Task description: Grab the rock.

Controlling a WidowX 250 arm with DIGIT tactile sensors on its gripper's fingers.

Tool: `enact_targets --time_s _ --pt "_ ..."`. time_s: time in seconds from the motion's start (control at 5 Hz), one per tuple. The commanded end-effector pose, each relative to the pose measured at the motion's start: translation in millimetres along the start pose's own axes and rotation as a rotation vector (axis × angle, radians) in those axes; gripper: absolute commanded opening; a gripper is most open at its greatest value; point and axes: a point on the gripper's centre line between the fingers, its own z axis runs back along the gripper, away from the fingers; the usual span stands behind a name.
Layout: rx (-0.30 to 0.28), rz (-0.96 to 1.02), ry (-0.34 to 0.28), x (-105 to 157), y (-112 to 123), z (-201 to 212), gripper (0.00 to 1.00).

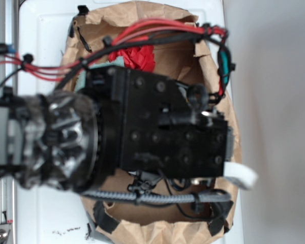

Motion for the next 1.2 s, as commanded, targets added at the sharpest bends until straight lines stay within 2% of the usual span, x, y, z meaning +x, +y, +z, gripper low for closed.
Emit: enact_targets --time_s 0.0,0.6,0.8,1.0 --pt "-0.103 0.203 -0.107 -15.8 27.2 80.6 0.0" --pt "-0.164 0.139 -0.179 -28.6 40.2 101.9 0.0" --pt "-0.16 0.131 -0.186 -23.6 37.6 97.0 0.0" --pt "-0.123 0.135 -0.177 -20.1 33.5 92.3 0.0"
